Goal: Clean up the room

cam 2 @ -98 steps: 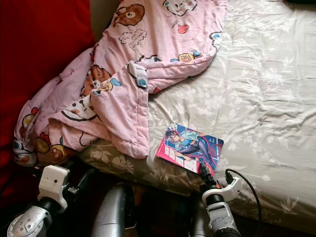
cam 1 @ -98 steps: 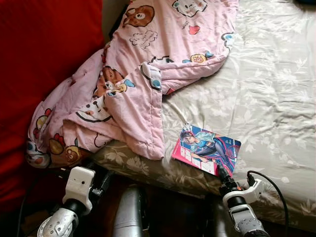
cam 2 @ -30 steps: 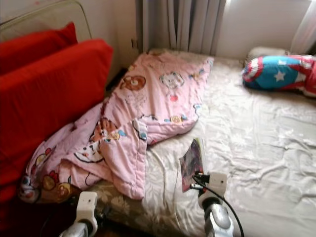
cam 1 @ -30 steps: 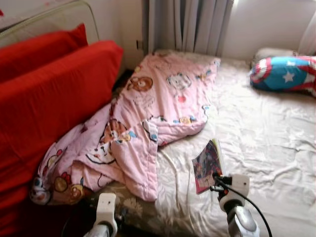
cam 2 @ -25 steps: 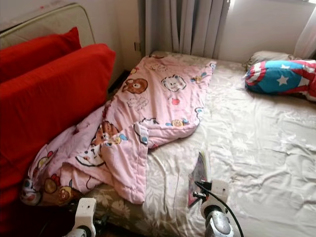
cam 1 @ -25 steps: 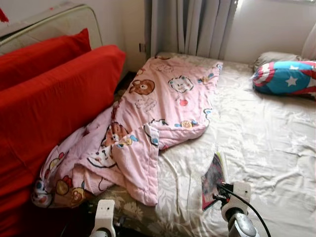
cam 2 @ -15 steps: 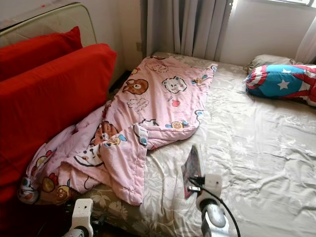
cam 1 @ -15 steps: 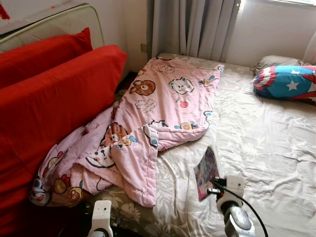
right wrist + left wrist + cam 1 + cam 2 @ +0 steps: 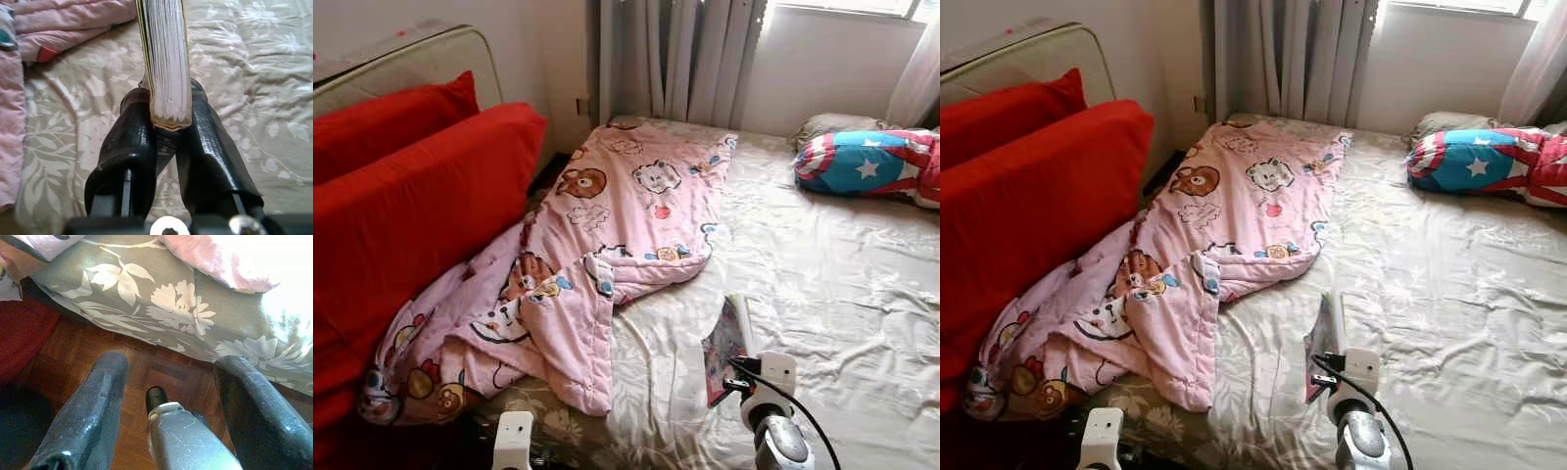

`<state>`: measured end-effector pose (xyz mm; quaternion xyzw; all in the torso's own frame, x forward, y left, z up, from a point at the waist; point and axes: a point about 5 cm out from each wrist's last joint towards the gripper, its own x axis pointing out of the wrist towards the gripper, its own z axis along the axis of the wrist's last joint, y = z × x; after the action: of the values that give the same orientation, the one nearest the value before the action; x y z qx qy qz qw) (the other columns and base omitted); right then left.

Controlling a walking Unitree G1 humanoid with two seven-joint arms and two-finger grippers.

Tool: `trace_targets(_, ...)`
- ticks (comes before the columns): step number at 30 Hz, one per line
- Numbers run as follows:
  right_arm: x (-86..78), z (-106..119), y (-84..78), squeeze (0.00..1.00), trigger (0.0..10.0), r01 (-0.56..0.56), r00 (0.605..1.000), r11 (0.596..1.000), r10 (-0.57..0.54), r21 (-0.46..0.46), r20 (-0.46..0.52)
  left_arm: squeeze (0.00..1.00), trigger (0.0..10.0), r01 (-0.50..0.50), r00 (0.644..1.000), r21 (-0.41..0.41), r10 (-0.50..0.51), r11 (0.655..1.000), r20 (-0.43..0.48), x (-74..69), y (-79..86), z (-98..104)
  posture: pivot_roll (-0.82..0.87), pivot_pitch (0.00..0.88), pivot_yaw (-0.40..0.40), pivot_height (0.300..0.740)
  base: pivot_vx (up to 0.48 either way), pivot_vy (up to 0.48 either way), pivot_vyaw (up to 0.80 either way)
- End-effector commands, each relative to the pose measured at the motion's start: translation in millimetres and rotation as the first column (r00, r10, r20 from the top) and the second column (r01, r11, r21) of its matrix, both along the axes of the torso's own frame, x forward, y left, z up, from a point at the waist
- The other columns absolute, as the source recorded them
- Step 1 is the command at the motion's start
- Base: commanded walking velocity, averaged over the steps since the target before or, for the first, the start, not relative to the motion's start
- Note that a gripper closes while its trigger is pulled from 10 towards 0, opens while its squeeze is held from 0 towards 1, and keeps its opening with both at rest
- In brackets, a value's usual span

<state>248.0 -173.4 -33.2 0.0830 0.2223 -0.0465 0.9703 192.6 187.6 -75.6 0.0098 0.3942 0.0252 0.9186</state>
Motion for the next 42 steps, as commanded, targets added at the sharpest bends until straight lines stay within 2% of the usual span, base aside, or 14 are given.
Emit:
trace_targets(1,5.0,3.7,-0.5,0.0,10.0,0.012,1.0,1.0,-0.012,0.006,0.014,0.0,10.0,-0.002,1.0,0.006,0.002,1.0,-0.013,-2.9,0.1,-1.7,-0.04,0.0,-0.053,0.74,0.0,-0.326,-0.68)
trace_targets(17,4.6,2.8,1.6,0.0,10.0,0.004,1.0,1.0,-0.004,0.004,0.008,0.0,10.0,-0.017,1.0,0.011,0.017,1.0,-0.015,-4.0,3.5,-1.9,-0.04,0.0,-0.049,0.74,0.0,-0.329,-0.66)
trace_targets(42,2.2,0.1,4.0,0.0,10.0,-0.009,1.0,1.0,0.01,0.016,-0.009,0.0,10.0,-0.015,1.0,0.016,0.015,1.0,-0.014,-4.0,5.7,-1.5,-0.04,0.0,-0.045,0.74,0.0,-0.296,0.0)
